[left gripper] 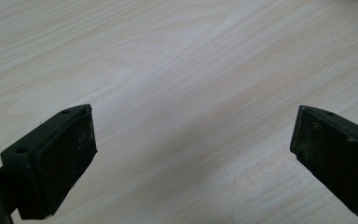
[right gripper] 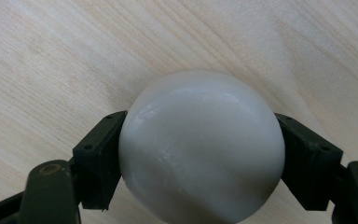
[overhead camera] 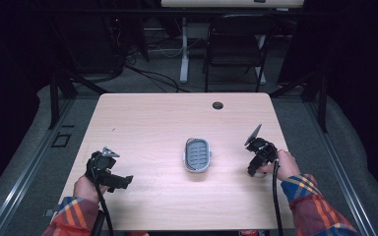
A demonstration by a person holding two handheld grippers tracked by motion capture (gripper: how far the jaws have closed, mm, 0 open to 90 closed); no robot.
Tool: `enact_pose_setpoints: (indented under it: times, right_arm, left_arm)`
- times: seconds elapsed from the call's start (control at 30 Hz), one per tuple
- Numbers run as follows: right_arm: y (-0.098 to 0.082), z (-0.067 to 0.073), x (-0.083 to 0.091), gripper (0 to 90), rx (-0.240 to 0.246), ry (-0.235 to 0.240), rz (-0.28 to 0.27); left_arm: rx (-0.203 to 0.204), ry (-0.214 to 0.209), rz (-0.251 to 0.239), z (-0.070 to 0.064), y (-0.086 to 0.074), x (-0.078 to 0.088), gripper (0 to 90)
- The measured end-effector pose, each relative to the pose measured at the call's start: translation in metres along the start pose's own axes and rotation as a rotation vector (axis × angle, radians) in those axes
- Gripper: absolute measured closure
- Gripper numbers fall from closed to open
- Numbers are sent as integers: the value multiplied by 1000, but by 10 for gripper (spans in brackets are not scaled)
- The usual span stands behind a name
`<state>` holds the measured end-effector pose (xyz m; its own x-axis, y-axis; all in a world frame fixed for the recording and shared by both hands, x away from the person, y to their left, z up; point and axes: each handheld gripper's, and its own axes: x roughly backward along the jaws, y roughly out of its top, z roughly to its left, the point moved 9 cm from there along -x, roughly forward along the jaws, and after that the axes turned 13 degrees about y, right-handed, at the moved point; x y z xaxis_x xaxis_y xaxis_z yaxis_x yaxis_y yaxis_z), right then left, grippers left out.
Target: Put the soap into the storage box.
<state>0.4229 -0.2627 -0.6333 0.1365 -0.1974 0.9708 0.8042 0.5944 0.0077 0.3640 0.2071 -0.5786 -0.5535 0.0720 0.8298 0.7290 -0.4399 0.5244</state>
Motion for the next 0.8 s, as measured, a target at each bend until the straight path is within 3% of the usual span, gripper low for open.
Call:
enact_pose_setpoints:
  times: [0.4, 0.5, 0.57, 0.6, 0.67, 0.7, 0.8]
  right_arm:
    - [-1, 0, 0, 243, 1, 0, -3]
    - [0, 0, -2, 243, -14, 6, -29]
    - [-1, -1, 2, 244, 5, -5, 7]
    - [0, 1, 0, 244, -13, 5, -29]
    - [-1, 0, 4, 244, 3, -2, -4]
    - [0, 2, 2, 244, -10, 7, -33]
    - [-1, 0, 7, 244, 7, -4, 4]
  left_arm:
    - [1, 1, 2, 0, 0, 0, 0]
    - [-1, 0, 2, 0, 0, 0, 0]
    - [-2, 0, 5, 0, 0, 0, 0]
    - [-2, 0, 4, 0, 0, 0, 0]
    - [-2, 1, 4, 0, 0, 0, 0]
    - [-1, 1, 4, 0, 0, 0, 0]
    - [-2, 3, 3, 0, 0, -1, 0]
